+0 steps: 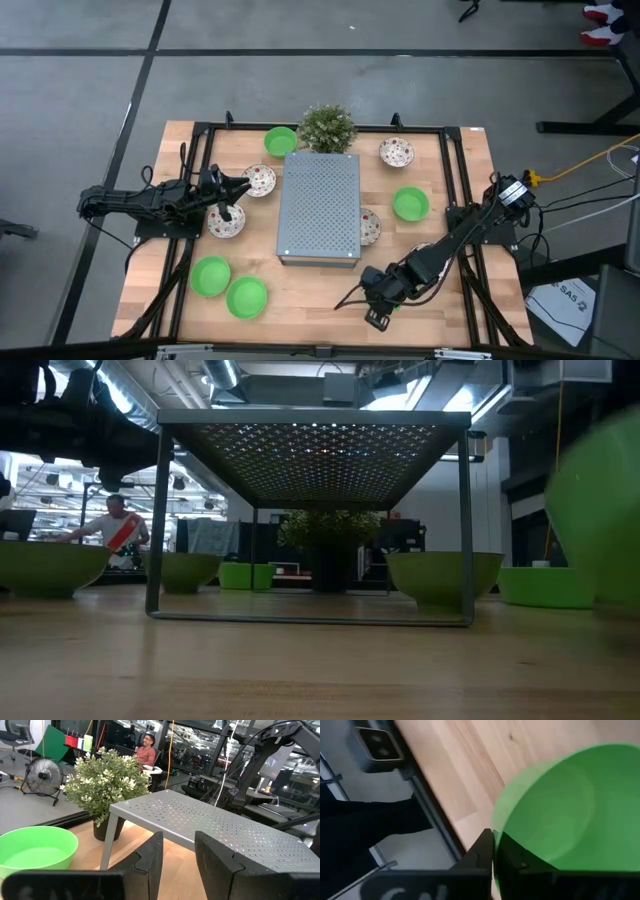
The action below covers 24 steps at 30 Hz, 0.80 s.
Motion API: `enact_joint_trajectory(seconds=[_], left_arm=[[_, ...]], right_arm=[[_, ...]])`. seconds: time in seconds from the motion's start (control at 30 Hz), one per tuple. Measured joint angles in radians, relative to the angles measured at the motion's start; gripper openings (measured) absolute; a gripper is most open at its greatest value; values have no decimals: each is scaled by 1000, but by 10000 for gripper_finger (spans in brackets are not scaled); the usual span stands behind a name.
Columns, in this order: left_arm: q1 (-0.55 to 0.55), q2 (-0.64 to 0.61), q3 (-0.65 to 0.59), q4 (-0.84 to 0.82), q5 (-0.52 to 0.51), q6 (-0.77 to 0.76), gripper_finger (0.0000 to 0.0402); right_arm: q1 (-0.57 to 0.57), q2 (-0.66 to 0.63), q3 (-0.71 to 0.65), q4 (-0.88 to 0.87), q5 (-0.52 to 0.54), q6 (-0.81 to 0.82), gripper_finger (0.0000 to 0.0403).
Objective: Pick & Place Mini bowls
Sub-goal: Put the green bowl on the shelf
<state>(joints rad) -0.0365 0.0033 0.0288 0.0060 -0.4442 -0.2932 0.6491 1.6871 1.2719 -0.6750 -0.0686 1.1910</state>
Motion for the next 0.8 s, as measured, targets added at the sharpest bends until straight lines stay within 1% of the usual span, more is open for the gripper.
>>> enact_joint_trajectory(seconds=[0.1,0.2,0.33,0.4,0.53,0.67,0.8], left_arm=[[0,0,0,0,0,0,107],[0,0,0,0,0,0,107],[0,0,0,0,0,0,107],[0,0,0,0,0,0,107],[0,0,0,0,0,0,107],[0,0,0,0,0,0,107],[0,0,0,0,0,0,107]], right_arm=[[0,0,102,-124,8,-33,5],[0,0,199,-224,39,-71,5],[-7,0,324,-292,128,-147,5],[-23,0,382,-295,180,-206,4],[-70,0,487,-294,289,-364,4],[-135,0,571,-270,405,-595,8],[-225,-1,631,-248,441,-842,10]])
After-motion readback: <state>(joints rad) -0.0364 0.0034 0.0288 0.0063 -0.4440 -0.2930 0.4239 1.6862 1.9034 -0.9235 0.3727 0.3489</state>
